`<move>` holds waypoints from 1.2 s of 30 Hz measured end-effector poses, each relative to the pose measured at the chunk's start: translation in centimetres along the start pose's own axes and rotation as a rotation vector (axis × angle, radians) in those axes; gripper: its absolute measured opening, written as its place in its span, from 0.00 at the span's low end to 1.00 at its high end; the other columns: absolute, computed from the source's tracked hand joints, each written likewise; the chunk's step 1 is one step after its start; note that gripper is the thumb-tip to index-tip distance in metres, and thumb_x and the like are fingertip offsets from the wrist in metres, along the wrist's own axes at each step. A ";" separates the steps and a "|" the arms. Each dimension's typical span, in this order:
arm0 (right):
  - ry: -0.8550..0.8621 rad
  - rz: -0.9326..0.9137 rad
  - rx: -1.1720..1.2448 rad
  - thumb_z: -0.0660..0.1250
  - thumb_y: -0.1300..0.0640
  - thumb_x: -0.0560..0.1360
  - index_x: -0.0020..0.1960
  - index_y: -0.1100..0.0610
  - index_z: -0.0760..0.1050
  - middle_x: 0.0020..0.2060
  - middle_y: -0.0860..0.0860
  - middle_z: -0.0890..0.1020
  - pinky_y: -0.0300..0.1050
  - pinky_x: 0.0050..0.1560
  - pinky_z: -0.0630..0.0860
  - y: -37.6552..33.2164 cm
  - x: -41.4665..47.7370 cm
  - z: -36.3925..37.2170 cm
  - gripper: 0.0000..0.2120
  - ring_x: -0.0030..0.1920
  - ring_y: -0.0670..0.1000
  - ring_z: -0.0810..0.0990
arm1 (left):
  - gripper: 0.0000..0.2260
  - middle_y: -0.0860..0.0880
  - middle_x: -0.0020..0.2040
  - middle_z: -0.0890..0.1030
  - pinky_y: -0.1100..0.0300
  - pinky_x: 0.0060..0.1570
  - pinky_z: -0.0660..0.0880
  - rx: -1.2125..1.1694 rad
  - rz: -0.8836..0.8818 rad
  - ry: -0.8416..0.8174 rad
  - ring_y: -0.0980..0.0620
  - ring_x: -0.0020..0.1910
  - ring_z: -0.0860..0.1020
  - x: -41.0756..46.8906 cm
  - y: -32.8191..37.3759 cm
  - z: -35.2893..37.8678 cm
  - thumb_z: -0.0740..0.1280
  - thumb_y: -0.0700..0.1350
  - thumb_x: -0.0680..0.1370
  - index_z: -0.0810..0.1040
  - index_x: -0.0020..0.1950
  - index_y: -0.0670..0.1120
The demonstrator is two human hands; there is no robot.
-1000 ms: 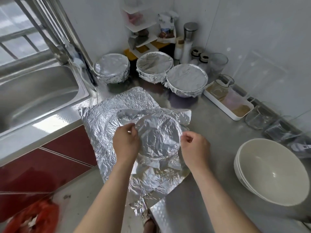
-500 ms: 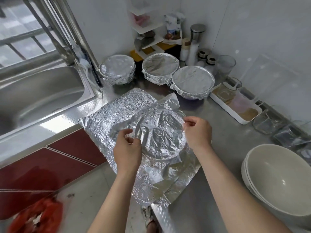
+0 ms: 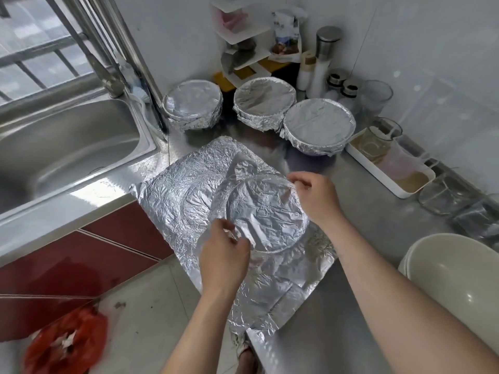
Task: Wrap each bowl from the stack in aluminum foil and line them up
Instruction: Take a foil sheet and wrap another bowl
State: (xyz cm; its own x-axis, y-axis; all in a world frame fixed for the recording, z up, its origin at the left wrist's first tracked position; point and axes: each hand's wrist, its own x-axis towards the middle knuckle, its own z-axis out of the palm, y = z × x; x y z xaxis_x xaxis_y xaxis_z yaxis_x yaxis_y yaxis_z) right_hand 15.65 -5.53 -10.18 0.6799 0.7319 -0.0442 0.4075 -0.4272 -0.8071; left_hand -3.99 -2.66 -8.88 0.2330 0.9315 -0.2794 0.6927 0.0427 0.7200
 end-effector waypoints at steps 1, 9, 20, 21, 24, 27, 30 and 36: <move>-0.008 0.001 -0.012 0.59 0.65 0.78 0.61 0.56 0.80 0.57 0.50 0.83 0.49 0.63 0.74 0.3 -0.3 -0.3 0.16 0.57 0.48 0.79 | 0.09 0.53 0.37 0.79 0.56 0.33 0.70 0.097 0.061 0.040 0.53 0.33 0.77 0.2 0.4 0.0 0.65 0.42 0.76 0.72 0.55 0.49; 0.013 0.097 -0.073 0.63 0.63 0.78 0.70 0.55 0.72 0.68 0.49 0.74 0.32 0.65 0.61 2.9 -7.5 -1.6 0.21 0.68 0.48 0.72 | 0.19 0.47 0.76 0.63 0.48 0.72 0.56 0.514 0.498 -0.020 0.43 0.75 0.57 3.3 4.1 2.3 0.59 0.54 0.81 0.69 0.73 0.56; 0.441 0.176 0.187 0.64 0.68 0.77 0.62 0.58 0.80 0.57 0.50 0.83 0.40 0.60 0.75 2.6 -9.5 4.4 0.16 0.56 0.48 0.81 | 0.23 0.50 0.81 0.46 0.38 0.72 0.50 0.638 0.430 -0.060 0.44 0.79 0.43 4.1 2.0 4.6 0.49 0.62 0.81 0.55 0.76 0.62; 0.459 0.220 0.246 0.64 0.68 0.77 0.60 0.57 0.81 0.54 0.49 0.84 0.42 0.58 0.77 2.6 -9.3 4.6 0.16 0.54 0.47 0.82 | 0.22 0.50 0.81 0.46 0.38 0.72 0.50 0.645 0.430 -0.048 0.44 0.79 0.43 4.0 1.8 4.8 0.49 0.61 0.81 0.56 0.76 0.62; 0.524 0.307 0.401 0.66 0.69 0.74 0.50 0.50 0.81 0.44 0.46 0.85 0.42 0.50 0.79 2.6 -9.0 5.0 0.15 0.46 0.47 0.84 | 0.21 0.50 0.81 0.47 0.37 0.71 0.49 0.651 0.436 -0.052 0.44 0.79 0.43 4.0 1.7 5.0 0.49 0.61 0.82 0.56 0.75 0.62; 0.549 0.318 0.366 0.68 0.65 0.75 0.48 0.52 0.82 0.41 0.47 0.84 0.49 0.48 0.80 3.0 -9.0 5.1 0.09 0.43 0.49 0.83 | 0.21 0.50 0.81 0.48 0.37 0.72 0.44 0.607 0.455 -0.059 0.47 0.79 0.44 3.8 1.7 4.8 0.50 0.60 0.82 0.59 0.75 0.61; 0.510 0.364 0.452 0.65 0.65 0.77 0.46 0.49 0.81 0.41 0.45 0.85 0.50 0.50 0.80 3.4 -9.1 5.0 0.12 0.44 0.47 0.83 | 0.23 0.51 0.80 0.56 0.41 0.75 0.47 0.587 0.653 -0.133 0.50 0.79 0.52 2.7 1.6 5.0 0.49 0.61 0.81 0.62 0.76 0.58; 0.439 0.484 0.740 0.61 0.65 0.76 0.45 0.48 0.82 0.43 0.53 0.86 0.58 0.53 0.80 4.1 -8.8 4.3 0.15 0.47 0.56 0.84 | 0.19 0.46 0.66 0.78 0.48 0.64 0.72 0.574 0.922 -0.024 0.46 0.66 0.75 1.5 0.7 8.1 0.64 0.52 0.77 0.77 0.66 0.46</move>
State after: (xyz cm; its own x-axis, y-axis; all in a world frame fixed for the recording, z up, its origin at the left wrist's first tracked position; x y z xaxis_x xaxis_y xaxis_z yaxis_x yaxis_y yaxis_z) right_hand 8.73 -11.42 -15.63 0.8996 0.2401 -0.3648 -0.3564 -0.0791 -0.9310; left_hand 2.31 -4.19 -13.94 0.8359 0.5112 0.1998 0.4589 -0.8506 0.2567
